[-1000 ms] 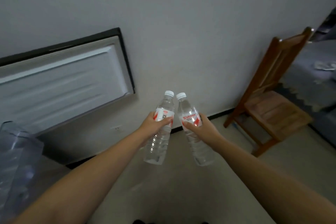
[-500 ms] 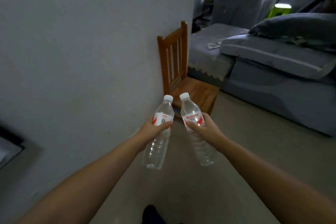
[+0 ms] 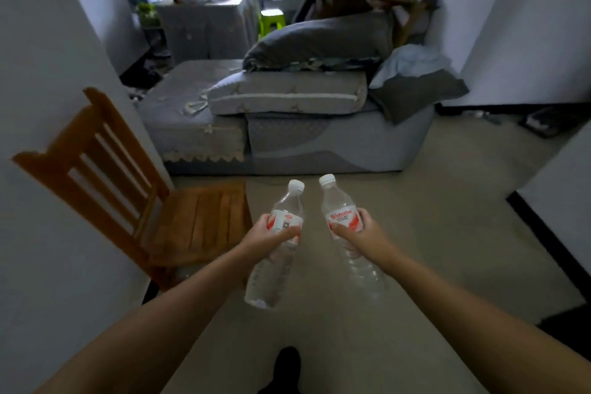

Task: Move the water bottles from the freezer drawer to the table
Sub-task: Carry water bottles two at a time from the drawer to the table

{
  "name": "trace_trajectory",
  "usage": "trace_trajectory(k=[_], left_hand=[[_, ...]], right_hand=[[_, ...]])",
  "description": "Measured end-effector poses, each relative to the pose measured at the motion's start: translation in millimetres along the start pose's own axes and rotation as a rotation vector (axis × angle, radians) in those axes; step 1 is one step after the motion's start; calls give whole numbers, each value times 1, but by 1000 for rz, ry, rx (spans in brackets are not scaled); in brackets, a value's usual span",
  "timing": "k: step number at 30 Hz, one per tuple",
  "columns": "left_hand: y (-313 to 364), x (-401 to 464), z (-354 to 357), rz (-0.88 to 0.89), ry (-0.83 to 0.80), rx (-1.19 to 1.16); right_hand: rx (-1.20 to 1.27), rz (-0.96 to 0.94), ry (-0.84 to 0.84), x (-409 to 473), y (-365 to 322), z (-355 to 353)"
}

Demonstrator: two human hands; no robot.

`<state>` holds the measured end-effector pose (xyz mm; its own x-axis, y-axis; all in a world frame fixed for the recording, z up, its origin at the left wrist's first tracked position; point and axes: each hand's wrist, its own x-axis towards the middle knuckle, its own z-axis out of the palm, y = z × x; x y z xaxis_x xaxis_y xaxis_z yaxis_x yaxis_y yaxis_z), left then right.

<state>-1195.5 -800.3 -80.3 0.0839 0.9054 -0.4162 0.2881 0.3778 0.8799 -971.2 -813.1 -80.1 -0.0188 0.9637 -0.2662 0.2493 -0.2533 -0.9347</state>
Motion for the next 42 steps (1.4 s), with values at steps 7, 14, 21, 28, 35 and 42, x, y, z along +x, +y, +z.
trace_trajectory(k=[7, 14, 21, 28, 35, 42], left_hand=[[73, 123, 10, 59, -145, 124], [120, 199, 68, 103, -325, 240], [167, 269, 160, 182, -499, 343], [256, 347, 286, 265, -550, 409], [324, 388, 403, 309, -658, 394], [362, 420, 542, 322, -880, 440]], right_hand=[[74, 30, 292, 63, -20, -44], [117, 116, 491, 101, -5, -97], [85, 161, 580, 145, 11, -178], [96, 159, 677, 205, 20, -317], [179, 179, 836, 226, 37, -428], [253, 257, 1026, 216, 72, -518]])
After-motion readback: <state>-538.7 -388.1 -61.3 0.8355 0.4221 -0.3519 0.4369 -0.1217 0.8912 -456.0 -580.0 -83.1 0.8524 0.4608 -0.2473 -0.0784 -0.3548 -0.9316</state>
